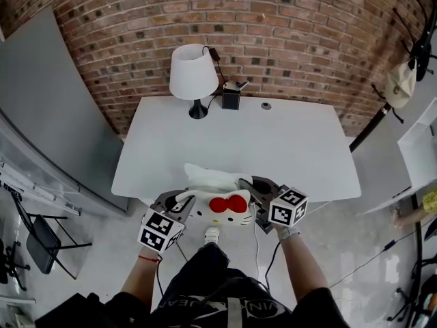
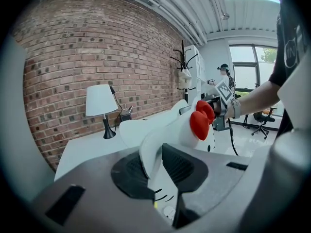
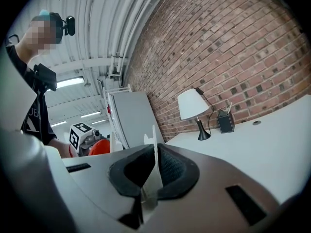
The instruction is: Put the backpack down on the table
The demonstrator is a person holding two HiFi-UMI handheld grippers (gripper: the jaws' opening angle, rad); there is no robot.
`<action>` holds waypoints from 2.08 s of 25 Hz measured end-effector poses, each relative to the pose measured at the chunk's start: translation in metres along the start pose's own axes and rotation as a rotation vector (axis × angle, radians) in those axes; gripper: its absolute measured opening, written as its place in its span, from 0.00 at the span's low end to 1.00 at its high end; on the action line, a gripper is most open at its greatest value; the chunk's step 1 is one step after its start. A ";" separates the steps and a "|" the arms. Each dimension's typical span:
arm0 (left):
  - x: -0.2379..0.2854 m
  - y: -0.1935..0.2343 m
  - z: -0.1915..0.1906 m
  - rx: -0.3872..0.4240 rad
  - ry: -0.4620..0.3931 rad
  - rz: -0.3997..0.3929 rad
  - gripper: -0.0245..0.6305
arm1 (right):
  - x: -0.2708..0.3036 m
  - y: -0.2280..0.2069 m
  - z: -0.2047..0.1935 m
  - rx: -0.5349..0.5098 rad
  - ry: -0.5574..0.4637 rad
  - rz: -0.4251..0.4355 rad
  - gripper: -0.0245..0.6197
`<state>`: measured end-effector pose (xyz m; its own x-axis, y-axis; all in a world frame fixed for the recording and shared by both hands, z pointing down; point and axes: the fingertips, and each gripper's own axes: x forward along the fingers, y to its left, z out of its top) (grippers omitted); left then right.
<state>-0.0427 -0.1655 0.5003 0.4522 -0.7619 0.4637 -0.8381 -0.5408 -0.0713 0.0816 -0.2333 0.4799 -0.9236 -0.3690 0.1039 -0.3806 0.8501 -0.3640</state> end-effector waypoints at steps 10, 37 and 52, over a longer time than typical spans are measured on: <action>0.054 0.031 0.032 0.025 -0.018 -0.046 0.14 | 0.011 -0.056 0.024 0.009 -0.015 -0.058 0.05; 0.202 0.081 0.090 0.067 -0.007 -0.218 0.14 | 0.018 -0.202 0.060 0.089 -0.048 -0.227 0.05; 0.271 0.122 0.108 0.097 0.000 -0.247 0.14 | 0.043 -0.272 0.070 0.114 -0.065 -0.291 0.05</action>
<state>0.0110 -0.4766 0.5221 0.6391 -0.6028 0.4777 -0.6695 -0.7417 -0.0402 0.1486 -0.5065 0.5185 -0.7706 -0.6166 0.1610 -0.6172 0.6593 -0.4293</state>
